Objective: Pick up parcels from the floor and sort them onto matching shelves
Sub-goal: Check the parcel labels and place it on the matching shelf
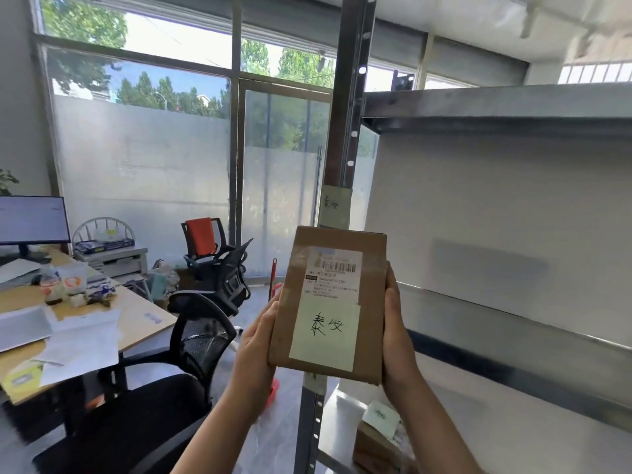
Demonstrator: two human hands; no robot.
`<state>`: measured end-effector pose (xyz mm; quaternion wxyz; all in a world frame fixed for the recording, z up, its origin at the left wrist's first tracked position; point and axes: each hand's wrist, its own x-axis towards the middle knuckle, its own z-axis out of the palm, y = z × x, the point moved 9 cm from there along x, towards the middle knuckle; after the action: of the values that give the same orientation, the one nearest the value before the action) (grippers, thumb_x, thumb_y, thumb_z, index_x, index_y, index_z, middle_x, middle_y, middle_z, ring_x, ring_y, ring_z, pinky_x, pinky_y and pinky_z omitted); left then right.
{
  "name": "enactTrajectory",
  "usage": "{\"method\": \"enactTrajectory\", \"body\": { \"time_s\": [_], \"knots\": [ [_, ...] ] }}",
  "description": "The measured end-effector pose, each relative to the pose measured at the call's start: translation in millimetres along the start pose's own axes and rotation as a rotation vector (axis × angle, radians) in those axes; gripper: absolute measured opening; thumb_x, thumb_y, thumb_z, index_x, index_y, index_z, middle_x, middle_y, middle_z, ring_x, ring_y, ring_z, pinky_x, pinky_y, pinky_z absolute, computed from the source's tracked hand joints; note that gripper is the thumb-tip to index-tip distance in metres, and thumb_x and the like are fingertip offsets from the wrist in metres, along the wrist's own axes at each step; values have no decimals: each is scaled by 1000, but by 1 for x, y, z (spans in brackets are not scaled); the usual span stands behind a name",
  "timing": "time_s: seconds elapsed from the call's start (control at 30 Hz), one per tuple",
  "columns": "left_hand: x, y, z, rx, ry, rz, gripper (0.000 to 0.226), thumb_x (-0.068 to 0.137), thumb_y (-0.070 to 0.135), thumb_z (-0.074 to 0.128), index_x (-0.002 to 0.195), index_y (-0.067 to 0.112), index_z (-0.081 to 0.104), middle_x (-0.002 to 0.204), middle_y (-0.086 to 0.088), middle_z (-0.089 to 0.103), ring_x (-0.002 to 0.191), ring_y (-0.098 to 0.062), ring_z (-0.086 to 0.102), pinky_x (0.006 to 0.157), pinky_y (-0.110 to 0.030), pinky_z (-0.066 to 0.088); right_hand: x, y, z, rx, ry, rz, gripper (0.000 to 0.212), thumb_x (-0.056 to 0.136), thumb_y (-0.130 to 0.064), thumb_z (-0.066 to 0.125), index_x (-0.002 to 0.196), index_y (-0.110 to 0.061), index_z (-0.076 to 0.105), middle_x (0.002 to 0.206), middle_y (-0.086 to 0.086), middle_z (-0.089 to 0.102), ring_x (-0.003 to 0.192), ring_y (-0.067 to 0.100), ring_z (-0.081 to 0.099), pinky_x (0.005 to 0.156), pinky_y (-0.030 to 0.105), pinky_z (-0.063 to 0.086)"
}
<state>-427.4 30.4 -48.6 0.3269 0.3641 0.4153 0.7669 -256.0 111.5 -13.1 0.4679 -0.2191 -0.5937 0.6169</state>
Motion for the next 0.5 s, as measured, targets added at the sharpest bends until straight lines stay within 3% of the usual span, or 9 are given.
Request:
{"method": "enactTrajectory", "body": {
  "time_s": [0.1,0.23,0.37,0.5],
  "knots": [
    [5,-6,1,-20,1,4,42,108,23,39,143,14,60,137,-12,70,131,-33,63,112,-54,47,3,-3,-2,-5,5,-24,70,83,-68,33,150,-46,34,136,-1,67,111,18,72,84,33,63],
    [5,-12,1,-31,-26,-2,41,109,19,35,140,13,62,130,-10,74,117,-22,73,91,-34,63,0,-1,-5,18,37,5,35,105,-50,19,126,-56,46,113,-17,74,95,2,75,68,19,60],
    [11,-17,-2,-20,-52,-10,43,105,24,40,141,14,61,128,-11,75,113,-22,74,85,-31,64,1,8,-2,55,42,76,39,106,-47,18,106,-51,57,100,-14,78,83,4,77,62,18,60],
    [18,-27,-13,-43,-38,-45,41,109,22,35,138,15,63,128,-13,75,116,-28,72,87,-36,63,5,17,6,33,42,108,42,104,-53,20,112,-45,60,116,-4,76,92,8,77,69,21,61]
  ]
}}
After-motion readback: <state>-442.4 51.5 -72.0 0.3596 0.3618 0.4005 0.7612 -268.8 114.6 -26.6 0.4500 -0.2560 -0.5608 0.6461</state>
